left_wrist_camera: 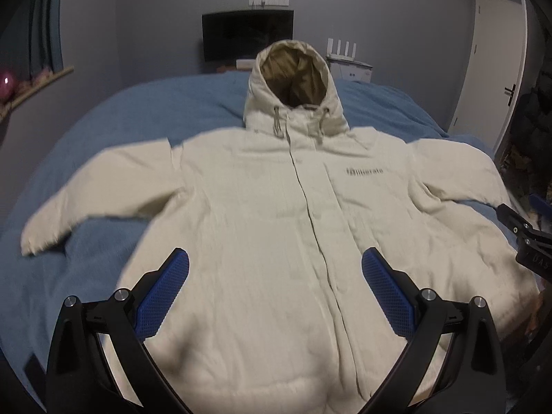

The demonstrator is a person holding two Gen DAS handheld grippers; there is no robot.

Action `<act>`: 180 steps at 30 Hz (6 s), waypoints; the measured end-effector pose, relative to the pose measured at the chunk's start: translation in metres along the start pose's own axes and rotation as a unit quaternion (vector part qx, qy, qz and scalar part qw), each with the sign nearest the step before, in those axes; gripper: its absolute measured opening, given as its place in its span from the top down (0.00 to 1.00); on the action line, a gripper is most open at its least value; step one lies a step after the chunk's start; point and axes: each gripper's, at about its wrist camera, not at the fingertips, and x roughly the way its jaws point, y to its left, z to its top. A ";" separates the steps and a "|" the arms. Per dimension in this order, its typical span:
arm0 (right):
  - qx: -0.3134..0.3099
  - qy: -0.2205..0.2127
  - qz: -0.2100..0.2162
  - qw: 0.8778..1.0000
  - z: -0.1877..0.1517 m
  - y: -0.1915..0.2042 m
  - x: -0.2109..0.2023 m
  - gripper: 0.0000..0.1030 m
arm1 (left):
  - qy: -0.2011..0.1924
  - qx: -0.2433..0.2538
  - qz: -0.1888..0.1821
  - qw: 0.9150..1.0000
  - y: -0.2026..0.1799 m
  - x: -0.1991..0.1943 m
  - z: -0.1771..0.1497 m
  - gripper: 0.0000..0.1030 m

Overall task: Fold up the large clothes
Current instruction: 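Move the right gripper out to the jacket sleeve cuff beside it, then grasp the sleeve cuff with the right gripper, lay it across the jacket body, then grasp the laid sleeve cuff with the left gripper and fold it back, release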

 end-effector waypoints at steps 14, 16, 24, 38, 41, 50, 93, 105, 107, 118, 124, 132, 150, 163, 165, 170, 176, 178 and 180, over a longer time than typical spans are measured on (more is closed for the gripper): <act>0.115 0.020 0.020 0.993 0.031 -0.112 0.040 0.06 | 0.013 -0.012 0.036 0.999 0.027 0.035 0.062 0.06; 0.120 0.035 -0.007 0.992 0.031 -0.126 0.052 0.06 | 0.002 -0.011 0.052 0.999 0.031 0.039 0.066 0.06; 0.145 0.087 -0.004 0.986 0.019 -0.161 0.095 0.06 | 0.032 -0.033 0.052 0.998 0.047 0.077 0.070 0.06; 0.227 0.127 0.031 0.965 0.002 -0.198 0.140 0.06 | 0.068 0.029 0.050 0.996 0.017 0.126 0.026 0.06; 0.270 0.135 0.042 0.952 -0.004 -0.216 0.147 0.06 | 0.069 0.045 0.043 0.996 0.013 0.129 0.024 0.06; 0.350 0.175 0.066 0.918 -0.024 -0.243 0.176 0.06 | 0.102 0.047 0.027 0.993 0.009 0.149 0.017 0.06; 0.241 -0.046 0.260 0.934 0.145 -0.067 0.077 0.81 | 0.104 -0.026 -0.015 0.994 0.035 0.151 0.013 0.06; 0.171 0.139 0.347 0.912 0.058 0.055 0.165 0.70 | 0.108 -0.024 -0.016 0.994 0.036 0.154 0.011 0.06; 0.164 0.155 0.365 0.903 0.052 0.058 0.164 0.46 | 0.108 -0.023 -0.017 0.994 0.035 0.154 0.011 0.06; 0.202 0.109 0.317 0.920 0.069 0.019 0.150 0.20 | 0.088 -0.005 -0.032 0.996 0.023 0.143 0.020 0.06; 0.248 0.092 0.251 0.931 0.071 -0.039 0.161 0.15 | 0.080 0.058 -0.047 0.994 -0.026 0.140 0.056 0.06; 0.330 0.096 0.172 0.923 0.055 -0.119 0.184 0.07 | 0.077 0.139 -0.113 0.981 -0.125 0.173 0.057 0.06; 0.279 0.079 0.094 0.952 0.054 -0.125 0.199 0.07 | 0.072 0.294 -0.086 0.949 -0.182 0.206 0.042 0.65; 0.184 0.057 0.099 0.976 0.060 -0.074 0.183 0.07 | 0.042 0.120 -0.057 0.990 -0.030 0.150 0.073 0.77; 0.158 0.053 0.107 0.980 0.060 -0.060 0.181 0.07 | 0.049 0.093 -0.051 0.993 -0.012 0.152 0.068 0.78; 0.108 0.056 0.106 0.987 0.057 -0.031 0.180 0.07 | 0.072 0.045 -0.038 0.996 0.021 0.167 0.051 0.78; 0.064 0.071 0.114 0.989 0.050 -0.005 0.188 0.07 | 0.111 -0.020 -0.036 0.993 0.052 0.182 0.038 0.76; 0.056 0.081 0.125 0.987 0.047 0.002 0.193 0.07 | 0.130 -0.020 -0.021 0.991 0.055 0.187 0.030 0.76; 0.045 0.090 0.128 0.987 0.044 0.008 0.198 0.07 | 0.146 -0.027 -0.011 0.989 0.063 0.193 0.023 0.76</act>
